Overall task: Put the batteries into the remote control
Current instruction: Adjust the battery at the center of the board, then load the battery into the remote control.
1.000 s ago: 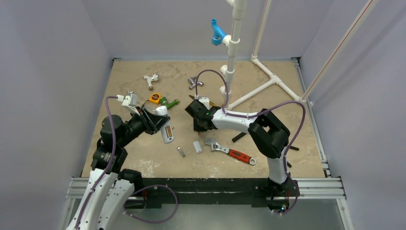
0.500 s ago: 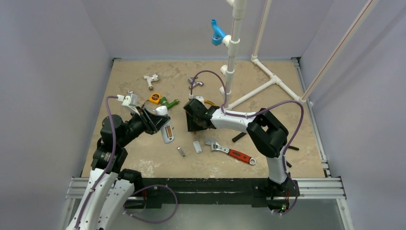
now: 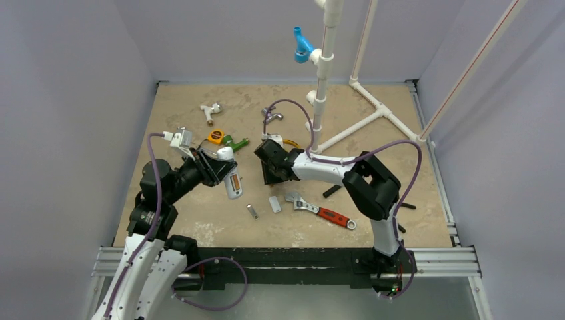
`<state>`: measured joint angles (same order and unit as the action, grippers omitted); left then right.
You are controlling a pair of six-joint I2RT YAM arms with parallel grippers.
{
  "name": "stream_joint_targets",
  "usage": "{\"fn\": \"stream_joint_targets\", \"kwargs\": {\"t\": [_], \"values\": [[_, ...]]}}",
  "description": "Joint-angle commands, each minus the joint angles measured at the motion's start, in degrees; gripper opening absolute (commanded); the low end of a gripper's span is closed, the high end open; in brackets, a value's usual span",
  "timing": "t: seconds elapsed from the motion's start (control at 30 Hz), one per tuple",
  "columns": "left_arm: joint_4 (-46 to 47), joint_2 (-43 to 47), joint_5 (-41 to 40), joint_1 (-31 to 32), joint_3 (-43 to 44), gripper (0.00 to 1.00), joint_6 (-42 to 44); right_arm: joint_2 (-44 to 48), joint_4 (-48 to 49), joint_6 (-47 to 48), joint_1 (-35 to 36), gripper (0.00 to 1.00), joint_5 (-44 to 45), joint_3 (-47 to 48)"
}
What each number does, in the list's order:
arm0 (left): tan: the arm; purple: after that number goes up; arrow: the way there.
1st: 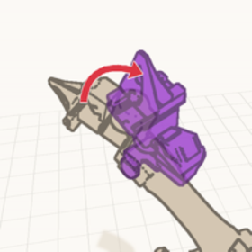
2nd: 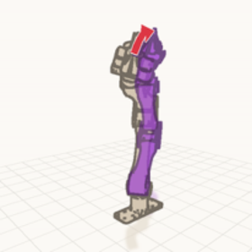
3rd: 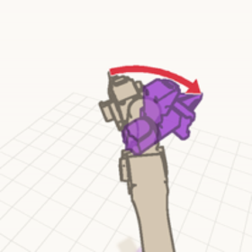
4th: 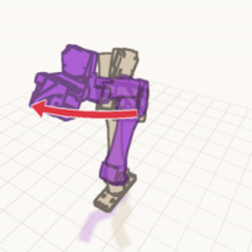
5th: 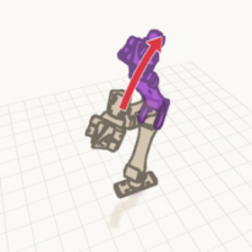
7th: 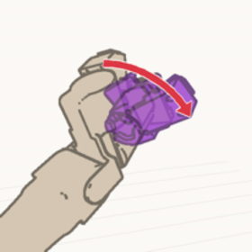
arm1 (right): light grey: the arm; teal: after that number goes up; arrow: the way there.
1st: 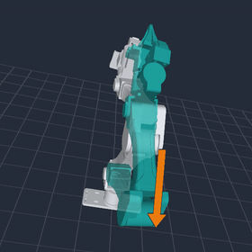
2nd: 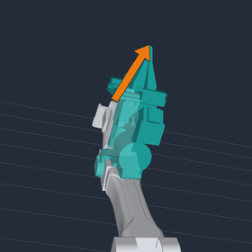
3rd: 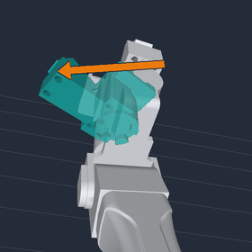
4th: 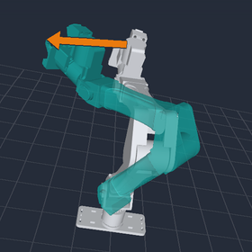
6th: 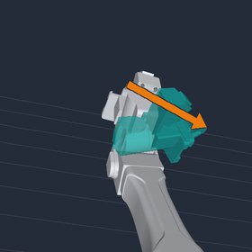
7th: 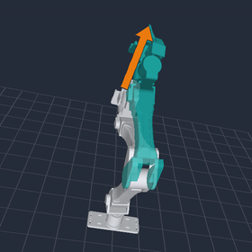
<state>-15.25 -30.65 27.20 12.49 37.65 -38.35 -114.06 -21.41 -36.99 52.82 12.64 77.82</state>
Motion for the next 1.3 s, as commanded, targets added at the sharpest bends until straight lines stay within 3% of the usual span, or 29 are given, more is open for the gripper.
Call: {"fn": "stream_joint_targets", "kwargs": {"t": [0.0,0.2,0.47,0.57,0.83,1.1,1.27], "values": [[3.46,0.07,0.05,-0.36,1.26,0.00,-0.67,-1.52,-7.84,0.37,1.47,0.31,1.10,-0.83],[3.55,0.08,0.03,-0.36,1.12,0.00,-0.76,-1.53,-8.23,0.13,2.20,0.27,2.23,-1.33],[3.58,-0.17,0.04,-0.36,1.02,0.00,-0.85,-1.91,-7.68,0.48,2.20,0.02,1.83,-1.40],[3.73,-0.41,0.10,-0.36,1.13,0.00,-0.85,-0.27,-6.08,1.34,2.20,0.00,1.56,-3.10],[6.37,-1.34,0.05,-0.37,-0.39,0.00,-3.21,19.73,9.66,12.10,2.20,0.00,4.50,-16.61],[18.82,-3.18,-0.40,-0.36,-5.51,0.00,-10.02,34.09,12.38,16.37,2.20,0.00,1.15,-19.57],[38.29,-4.37,-0.33,-0.25,-14.29,0.00,-17.16,45.17,15.30,17.63,2.20,0.00,-3.00,-21.62]]}}
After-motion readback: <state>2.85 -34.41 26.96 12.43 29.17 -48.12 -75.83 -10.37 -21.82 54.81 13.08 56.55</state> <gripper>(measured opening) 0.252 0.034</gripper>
